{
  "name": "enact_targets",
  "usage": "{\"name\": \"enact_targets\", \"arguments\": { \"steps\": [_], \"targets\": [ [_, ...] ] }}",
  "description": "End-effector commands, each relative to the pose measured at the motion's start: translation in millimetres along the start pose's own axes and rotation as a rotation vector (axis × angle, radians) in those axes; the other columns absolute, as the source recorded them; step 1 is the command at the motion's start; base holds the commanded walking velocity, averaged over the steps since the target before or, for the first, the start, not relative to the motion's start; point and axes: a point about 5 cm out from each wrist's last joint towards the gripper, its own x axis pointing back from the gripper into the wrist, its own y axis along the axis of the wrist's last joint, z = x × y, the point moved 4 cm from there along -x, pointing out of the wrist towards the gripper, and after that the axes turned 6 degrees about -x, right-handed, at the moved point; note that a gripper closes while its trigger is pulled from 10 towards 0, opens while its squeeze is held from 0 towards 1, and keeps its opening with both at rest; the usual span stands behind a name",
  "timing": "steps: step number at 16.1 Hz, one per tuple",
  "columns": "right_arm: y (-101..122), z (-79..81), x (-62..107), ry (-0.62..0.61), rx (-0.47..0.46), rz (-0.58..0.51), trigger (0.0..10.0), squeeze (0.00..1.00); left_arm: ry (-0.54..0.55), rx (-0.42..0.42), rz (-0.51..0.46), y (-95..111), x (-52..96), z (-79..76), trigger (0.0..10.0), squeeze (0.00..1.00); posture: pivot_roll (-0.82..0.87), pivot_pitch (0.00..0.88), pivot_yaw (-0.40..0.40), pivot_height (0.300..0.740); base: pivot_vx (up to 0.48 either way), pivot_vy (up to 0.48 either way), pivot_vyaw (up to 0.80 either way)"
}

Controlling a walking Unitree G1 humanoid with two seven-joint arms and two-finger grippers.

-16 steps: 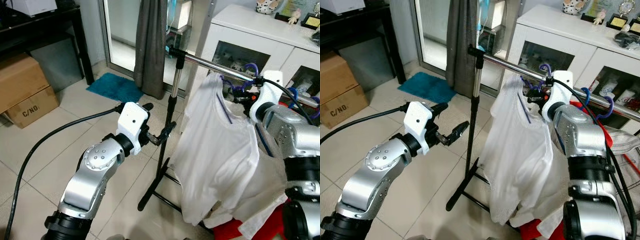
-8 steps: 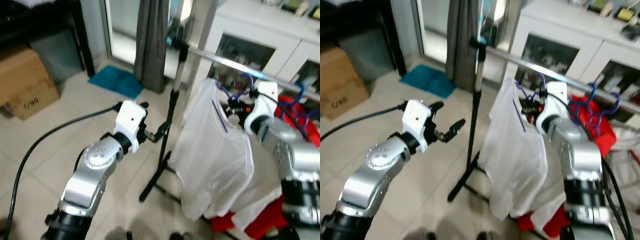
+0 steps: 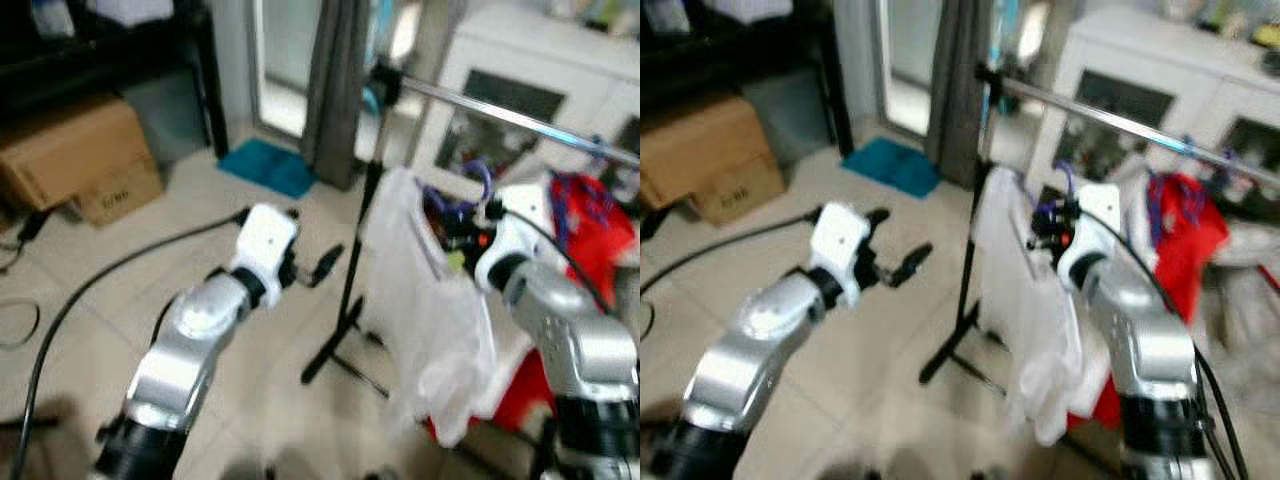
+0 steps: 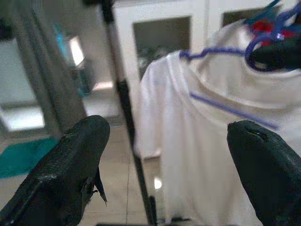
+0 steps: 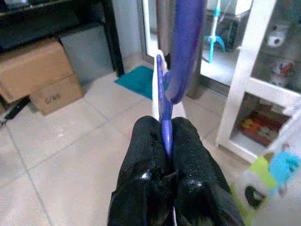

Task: Hang hanger

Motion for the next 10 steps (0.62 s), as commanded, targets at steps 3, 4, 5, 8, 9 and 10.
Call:
{"name": "enact_targets", "arguments": {
  "steps": [3,4,5,8,9,10],
  "targets": [
    [19,31.5,5.4,0.187,-0.013,-0.074,0.0,0.0,0.049,0.034,-0.001,1,-10.1,11.3,10.0,1.0,0.0,0.0,-0.087,0.74,0.0,0.0,0.0],
    [17,39.2,7.0,0.241,-0.022,-0.067,0.0,0.0,0.057,-0.002,0.01,3,-17.2,15.3,10.0,1.0,0.0,0.0,-0.091,0.74,0.0,0.0,0.0],
    [15,41.0,7.2,0.252,-0.022,-0.062,0.0,0.0,0.066,-0.031,0.016,4,-21.2,17.4,10.0,1.0,0.0,0.0,-0.092,0.74,0.0,0.0,0.0],
    [18,56.0,8.7,0.315,-0.003,-0.087,0.0,0.0,0.15,-0.093,0.042,9,-38.1,26.9,10.0,0.59,0.0,0.0,-0.089,0.74,0.0,0.0,0.0],
    [19,60.0,9.9,0.333,0.002,-0.098,0.0,0.0,0.163,-0.088,0.044,9,-40.0,28.3,10.0,0.26,0.0,0.0,-0.089,0.74,0.0,0.0,0.0],
    [21,63.7,11.2,0.35,0.012,-0.11,0.0,0.0,0.185,-0.087,0.053,9,-41.6,30.9,10.0,0.0,0.0,0.0,-0.088,0.74,0.0,0.0,0.0]
  ]
}}
